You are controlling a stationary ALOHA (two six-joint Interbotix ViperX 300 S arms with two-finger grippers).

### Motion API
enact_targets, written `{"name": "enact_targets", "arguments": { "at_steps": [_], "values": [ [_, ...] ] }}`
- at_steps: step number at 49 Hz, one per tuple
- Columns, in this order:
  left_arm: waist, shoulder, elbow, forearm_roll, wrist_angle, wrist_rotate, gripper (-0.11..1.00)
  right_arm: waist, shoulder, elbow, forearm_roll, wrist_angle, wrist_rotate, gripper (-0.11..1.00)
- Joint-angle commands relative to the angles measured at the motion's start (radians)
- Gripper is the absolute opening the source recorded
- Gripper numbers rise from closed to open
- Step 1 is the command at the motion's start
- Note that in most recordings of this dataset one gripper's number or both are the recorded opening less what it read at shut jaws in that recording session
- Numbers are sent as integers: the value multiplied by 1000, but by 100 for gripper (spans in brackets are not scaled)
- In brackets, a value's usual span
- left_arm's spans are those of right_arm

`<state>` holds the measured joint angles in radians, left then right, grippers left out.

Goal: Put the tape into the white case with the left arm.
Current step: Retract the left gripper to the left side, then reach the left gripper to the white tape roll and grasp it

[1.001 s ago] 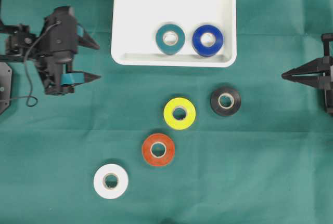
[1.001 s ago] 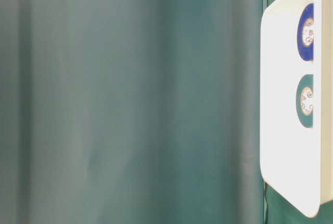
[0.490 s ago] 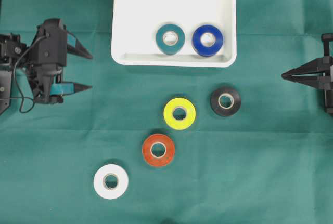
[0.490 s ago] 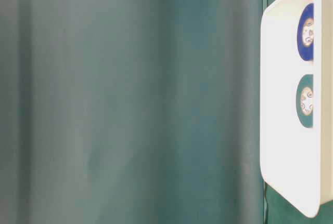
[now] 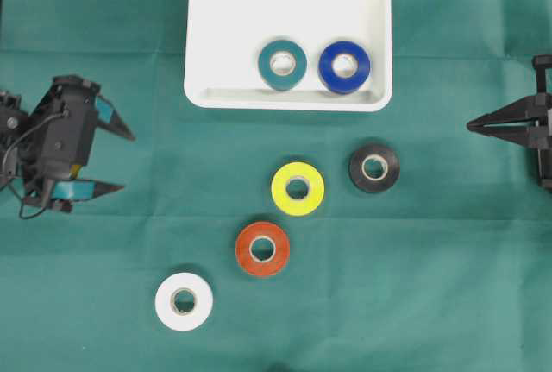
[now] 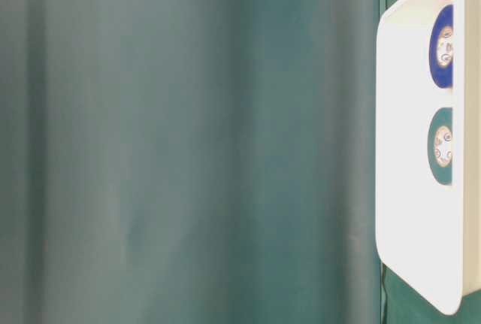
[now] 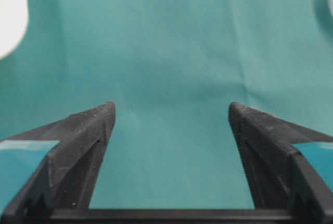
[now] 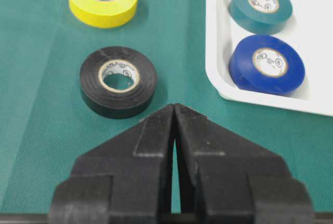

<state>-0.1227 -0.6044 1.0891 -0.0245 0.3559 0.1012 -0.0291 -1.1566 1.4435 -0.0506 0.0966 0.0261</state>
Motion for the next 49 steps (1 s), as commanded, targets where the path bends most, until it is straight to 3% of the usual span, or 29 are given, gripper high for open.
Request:
{"name": "enact_targets", "arguments": {
  "at_steps": [1,30,49],
  "values": [
    [-20,-23,-3,0,17,-2,87,0,6,-12,-2,-9,2,-9],
    [-86,-38,18,2,32,8,87,0,6,-12,-2,-9,2,-9],
    [-186,132,-92,2,25,28,86,0,6,-11,-2,-9,2,-9]
  ]
}}
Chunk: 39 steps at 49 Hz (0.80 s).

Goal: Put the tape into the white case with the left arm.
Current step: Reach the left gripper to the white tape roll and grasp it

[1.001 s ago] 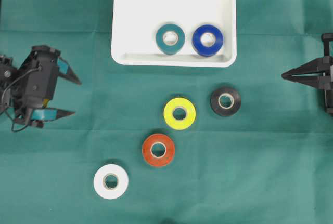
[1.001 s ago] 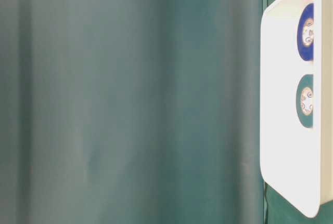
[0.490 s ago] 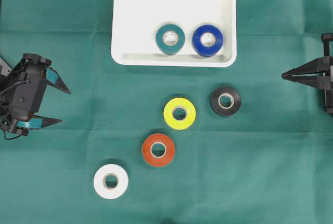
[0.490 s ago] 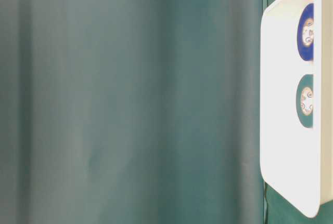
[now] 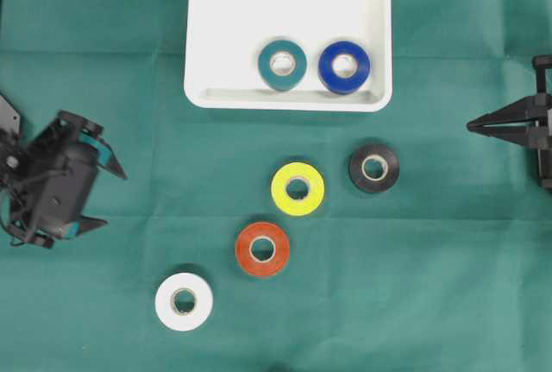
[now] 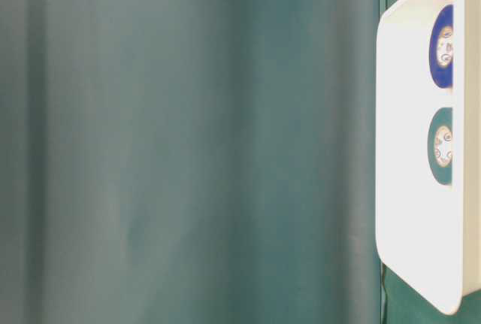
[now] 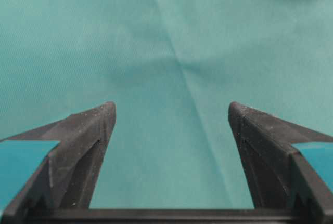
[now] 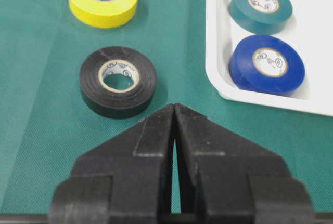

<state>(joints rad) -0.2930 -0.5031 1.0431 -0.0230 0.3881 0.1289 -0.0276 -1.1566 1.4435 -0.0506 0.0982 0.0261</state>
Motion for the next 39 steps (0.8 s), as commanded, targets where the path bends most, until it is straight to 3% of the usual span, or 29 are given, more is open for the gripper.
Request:
{"name": "enact_targets", "arguments": {
  "at_steps": [1,39],
  "values": [
    [-20,43,-54,0,-8,0,86,-2,6,-12,-2,-9,2,-9],
    [-161,462,-402,0,-23,0,86,-2,6,-11,-2,-11,2,-9]
  ]
}}
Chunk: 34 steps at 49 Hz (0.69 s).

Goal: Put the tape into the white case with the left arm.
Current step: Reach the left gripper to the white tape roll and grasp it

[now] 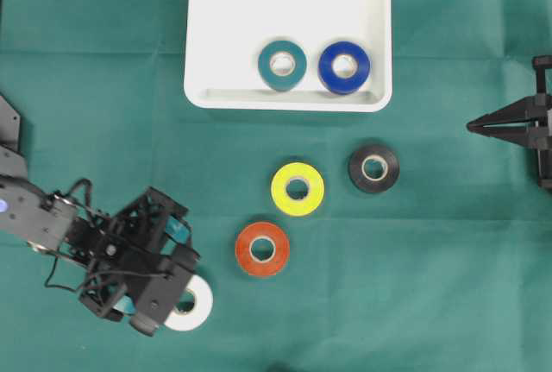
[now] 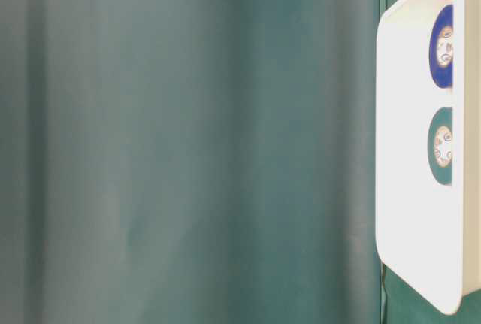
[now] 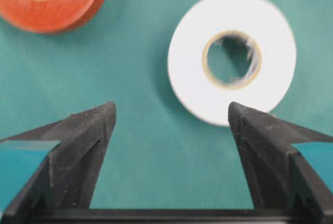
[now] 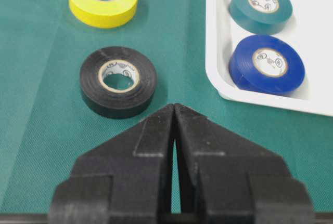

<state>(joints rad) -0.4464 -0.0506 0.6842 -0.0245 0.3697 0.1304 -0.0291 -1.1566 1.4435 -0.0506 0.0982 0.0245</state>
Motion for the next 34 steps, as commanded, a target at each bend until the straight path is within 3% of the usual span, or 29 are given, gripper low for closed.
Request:
{"name": "enact_targets", "arguments": {
  "at_steps": [1,15,34],
  "values": [
    [-9,17,-48,2,-5,-2,86,0,6,-11,-2,-11,3,-9],
    [-9,83,-107,2,-5,-2,86,0,6,-12,-2,-9,3,-9],
    [-8,106,-106,2,-5,-2,86,0,6,-11,-2,-11,3,-9]
  ]
}}
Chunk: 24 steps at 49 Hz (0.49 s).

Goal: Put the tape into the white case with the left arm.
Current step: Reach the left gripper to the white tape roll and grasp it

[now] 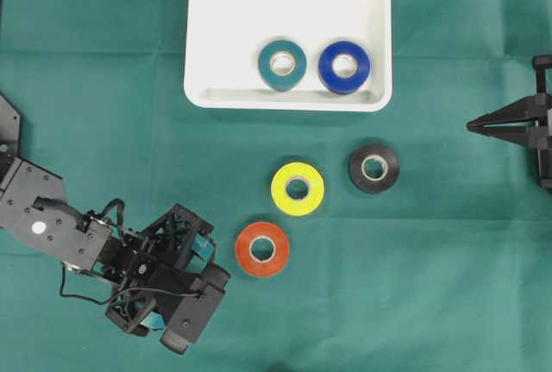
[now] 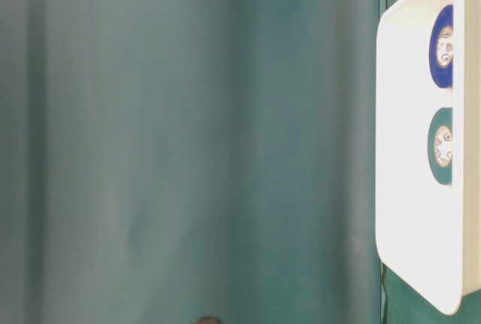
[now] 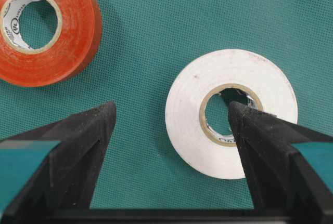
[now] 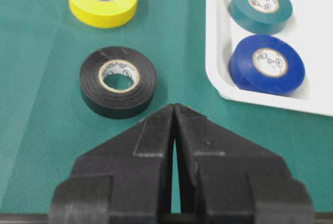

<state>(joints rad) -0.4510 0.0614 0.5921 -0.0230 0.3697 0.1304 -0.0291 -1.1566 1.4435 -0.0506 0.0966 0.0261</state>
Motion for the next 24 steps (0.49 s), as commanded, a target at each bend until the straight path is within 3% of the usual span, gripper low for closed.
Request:
{"name": "enact_targets", "arguments": {
  "at_steps": [1,24],
  "values": [
    [-2,-3,-14,0,-5,-2,86,0,6,-11,-2,-9,2,-9],
    [6,91,-20,0,-64,-2,86,0,6,-11,-2,-9,2,-9]
  ]
}}
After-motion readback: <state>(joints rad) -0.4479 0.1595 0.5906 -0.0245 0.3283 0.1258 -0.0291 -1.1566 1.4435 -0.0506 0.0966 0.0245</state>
